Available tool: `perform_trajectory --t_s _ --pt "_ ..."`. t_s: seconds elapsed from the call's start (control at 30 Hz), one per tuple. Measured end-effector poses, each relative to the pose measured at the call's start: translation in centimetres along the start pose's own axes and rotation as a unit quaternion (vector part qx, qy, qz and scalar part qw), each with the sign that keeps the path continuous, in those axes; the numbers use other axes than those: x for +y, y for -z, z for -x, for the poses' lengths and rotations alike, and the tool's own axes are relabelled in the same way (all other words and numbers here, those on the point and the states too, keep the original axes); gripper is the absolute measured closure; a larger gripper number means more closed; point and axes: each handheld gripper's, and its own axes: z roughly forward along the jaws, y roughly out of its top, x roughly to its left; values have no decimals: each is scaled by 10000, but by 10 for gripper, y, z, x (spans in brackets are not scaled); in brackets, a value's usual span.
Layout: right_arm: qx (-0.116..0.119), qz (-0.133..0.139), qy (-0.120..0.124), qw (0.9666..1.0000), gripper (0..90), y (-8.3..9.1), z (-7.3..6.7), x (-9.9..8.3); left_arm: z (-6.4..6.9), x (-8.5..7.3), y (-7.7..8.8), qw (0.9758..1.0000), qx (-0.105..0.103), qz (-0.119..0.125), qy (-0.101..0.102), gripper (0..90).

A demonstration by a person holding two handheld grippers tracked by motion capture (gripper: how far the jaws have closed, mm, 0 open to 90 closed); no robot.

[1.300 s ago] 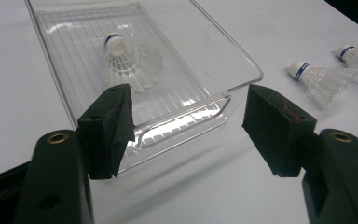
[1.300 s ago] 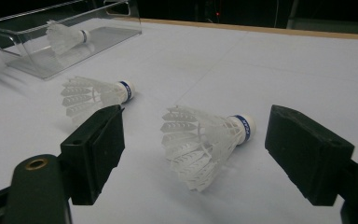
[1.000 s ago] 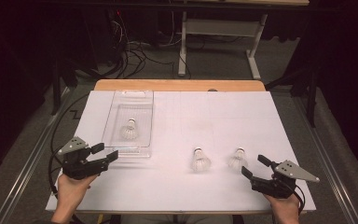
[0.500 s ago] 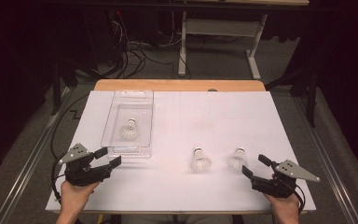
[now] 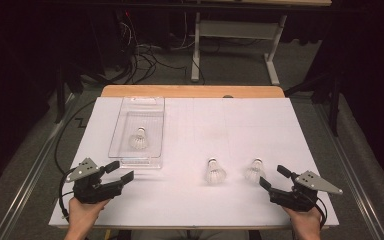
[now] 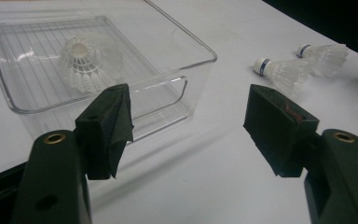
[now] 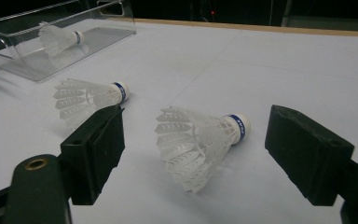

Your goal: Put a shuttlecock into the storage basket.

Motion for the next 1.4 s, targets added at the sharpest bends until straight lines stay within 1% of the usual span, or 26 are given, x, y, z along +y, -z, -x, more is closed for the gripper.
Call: perform_trajectory --t_s 0.2,0.3,0.43,0.5,0.53,0.73,0.8,0.87,0.93,1.03,1.13,1.23,1.33,1.4 --pt "-9 -8 -7 10000 204 0 1 0 0 -3 -5 9999 -18 2 -105 328" --pt "-14 -6 -10 10000 204 0 1 0 1 -5 -8 9998 10 -12 -185 328" --pt "-18 -14 -10 10000 205 -1 1 0 1 -8 -13 9997 3 -45 -221 328" --pt "-27 -20 -11 10000 205 -1 1 0 2 -10 -15 9995 74 -72 -294 328" --pt "-35 -20 -12 10000 204 -1 1 0 2 -10 -15 9995 72 -72 -307 327" --pt "-60 -38 -3 10000 203 -1 0 0 2 -11 -16 9994 12 -64 -326 325" --pt "-46 -25 22 10000 201 -1 -1 1 1 -12 -15 9997 5 -31 -245 325" --pt "-26 -48 39 10000 201 -1 -1 1 0 -12 -13 9998 -10 17 -208 326" --pt "-18 -44 37 10000 201 -2 -1 2 0 -13 -13 9998 0 23 -203 326" --pt "71 -124 63 9999 202 -4 -3 4 0 -13 -13 9998 2 11 -195 328" --pt "121 -140 138 9997 201 -5 -7 6 1 -13 -14 9998 -14 14 -198 328" --pt "170 -162 157 9996 201 -7 -10 9 2 -13 -14 9997 -24 0 -229 328" --pt "216 -280 214 9991 199 -9 -13 10 2 -12 -15 9997 -38 15 -242 329" --pt "235 -352 243 9988 195 -10 -15 10 3 -11 -16 9996 -43 9 -290 329"
